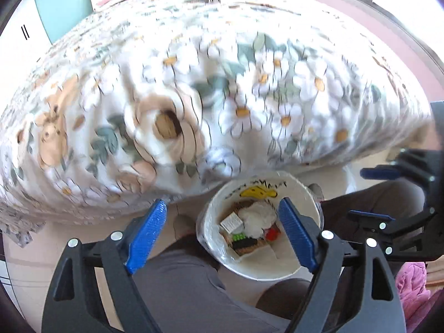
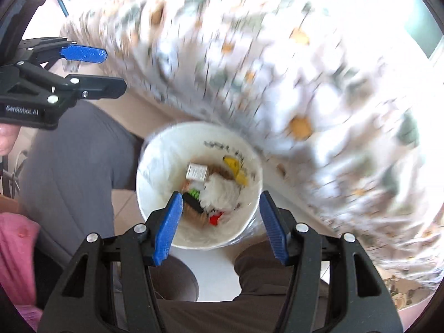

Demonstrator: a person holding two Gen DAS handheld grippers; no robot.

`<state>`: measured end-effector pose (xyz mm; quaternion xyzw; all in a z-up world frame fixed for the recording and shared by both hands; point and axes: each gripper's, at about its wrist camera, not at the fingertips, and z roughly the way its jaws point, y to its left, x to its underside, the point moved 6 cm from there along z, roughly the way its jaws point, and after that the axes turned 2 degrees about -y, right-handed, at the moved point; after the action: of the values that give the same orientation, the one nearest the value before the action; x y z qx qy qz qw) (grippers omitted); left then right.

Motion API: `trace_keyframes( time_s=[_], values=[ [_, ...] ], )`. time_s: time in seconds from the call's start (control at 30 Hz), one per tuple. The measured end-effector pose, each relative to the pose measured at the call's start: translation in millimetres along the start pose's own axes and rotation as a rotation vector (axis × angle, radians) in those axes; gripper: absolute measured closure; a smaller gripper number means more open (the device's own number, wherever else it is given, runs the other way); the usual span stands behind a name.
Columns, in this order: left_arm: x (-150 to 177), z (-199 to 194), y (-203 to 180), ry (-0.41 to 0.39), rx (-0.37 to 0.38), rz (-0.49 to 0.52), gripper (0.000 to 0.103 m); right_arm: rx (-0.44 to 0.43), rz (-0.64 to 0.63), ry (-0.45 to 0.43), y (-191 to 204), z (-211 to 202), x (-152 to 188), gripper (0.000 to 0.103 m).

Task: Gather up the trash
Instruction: 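Move both tools back toward the green block and milk carton on the bed, then grasp the white milk carton with right tool while left tool grasps green block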

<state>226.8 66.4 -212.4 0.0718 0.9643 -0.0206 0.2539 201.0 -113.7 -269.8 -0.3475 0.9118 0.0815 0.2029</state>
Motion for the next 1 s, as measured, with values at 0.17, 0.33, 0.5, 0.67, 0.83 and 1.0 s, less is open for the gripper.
trace_keyframes(
  time_s=[0.17, 0.33, 0.5, 0.67, 0.83, 1.0],
  values=[
    [-56, -37, 5, -0.068, -0.027, 0.018, 0.014, 0.018, 0.021, -0.073, -16, -48, -39, 0.044],
    [-121, -53, 19, -0.123, -0.081, 0.045, 0.012, 0.049, 0.039, -0.157, -40, -83, -92, 0.032],
    [-184, -48, 38, -0.144, -0.109, 0.036, 0.012, 0.053, 0.101, -0.21, -75, -99, -159, 0.031],
    [-237, -25, 56, -0.146, -0.135, 0.05, 0.012, 0.107, 0.17, -0.233, -118, -90, -228, 0.031],
    [-289, 11, 80, -0.136, -0.142, 0.06, 0.012, 0.129, 0.255, -0.231, -163, -62, -290, 0.031],
    [-339, 50, 101, -0.133, -0.129, 0.07, 0.012, 0.141, 0.368, -0.23, -207, -20, -355, 0.03]
  ],
)
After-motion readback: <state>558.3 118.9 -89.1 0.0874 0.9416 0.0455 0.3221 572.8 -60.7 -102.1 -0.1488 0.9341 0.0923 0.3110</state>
